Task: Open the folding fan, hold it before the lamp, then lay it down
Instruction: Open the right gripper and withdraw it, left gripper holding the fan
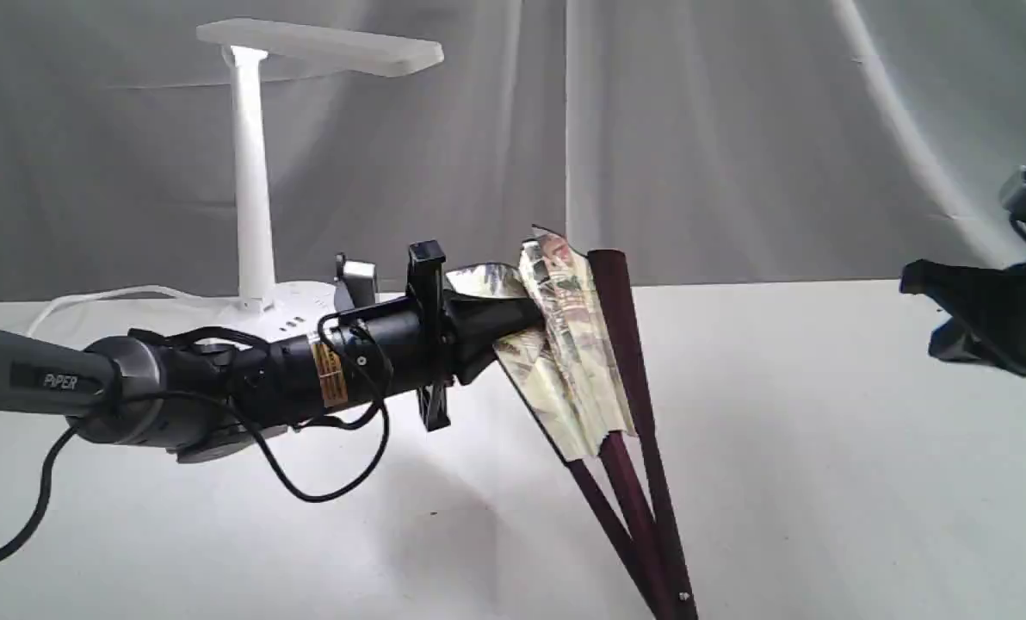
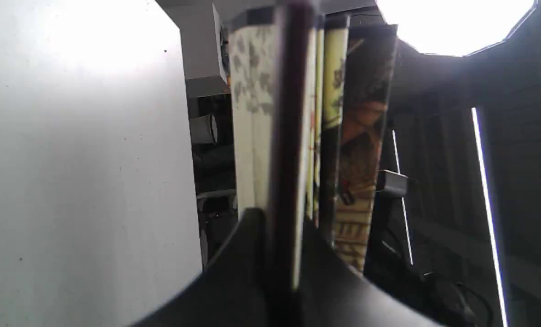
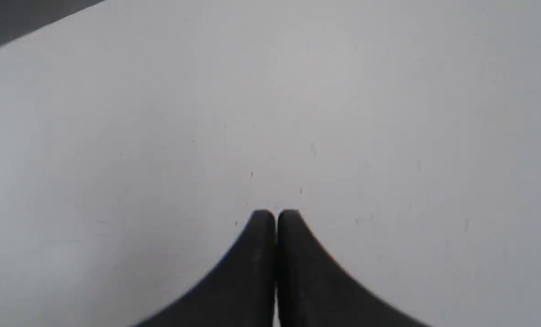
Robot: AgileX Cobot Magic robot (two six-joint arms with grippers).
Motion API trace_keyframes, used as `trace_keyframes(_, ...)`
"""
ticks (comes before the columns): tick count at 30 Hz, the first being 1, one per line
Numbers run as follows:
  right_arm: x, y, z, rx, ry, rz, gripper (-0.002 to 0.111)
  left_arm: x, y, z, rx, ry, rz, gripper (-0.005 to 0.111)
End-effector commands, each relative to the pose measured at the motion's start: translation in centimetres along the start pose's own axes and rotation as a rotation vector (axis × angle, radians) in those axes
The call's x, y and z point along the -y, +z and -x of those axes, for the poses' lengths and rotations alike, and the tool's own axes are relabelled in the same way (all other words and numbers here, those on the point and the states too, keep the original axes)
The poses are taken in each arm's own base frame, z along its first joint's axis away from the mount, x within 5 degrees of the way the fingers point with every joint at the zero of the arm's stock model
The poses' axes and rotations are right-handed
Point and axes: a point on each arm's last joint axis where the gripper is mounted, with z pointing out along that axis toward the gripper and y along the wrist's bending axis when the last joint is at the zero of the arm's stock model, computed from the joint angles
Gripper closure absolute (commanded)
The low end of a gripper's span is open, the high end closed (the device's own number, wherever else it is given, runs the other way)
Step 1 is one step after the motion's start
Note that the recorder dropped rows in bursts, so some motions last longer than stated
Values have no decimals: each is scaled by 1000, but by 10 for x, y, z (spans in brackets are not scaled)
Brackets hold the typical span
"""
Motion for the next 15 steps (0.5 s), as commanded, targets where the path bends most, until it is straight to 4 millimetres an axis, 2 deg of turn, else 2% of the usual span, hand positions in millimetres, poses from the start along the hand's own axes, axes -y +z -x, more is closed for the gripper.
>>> trace_keyframes(1, 17, 0, -10, -116, 473, 48, 108, 6, -1, 1, -2, -17, -28, 107)
trace_keyframes(6, 15, 6, -15, 6, 981, 201, 108, 7, -1, 0, -12, -16, -38, 107)
trace_keyframes(8, 15, 8, -14, 76, 1084, 242, 108, 8, -1, 0, -15, -16, -42, 107)
trace_keyframes(11, 21, 7, -7, 154, 957, 173, 108, 8, -1, 0, -15, -16, -42, 107)
trace_keyframes(15, 19, 4, 10, 220, 678, 158, 108, 8, -1, 0, -15, -16, -42, 107)
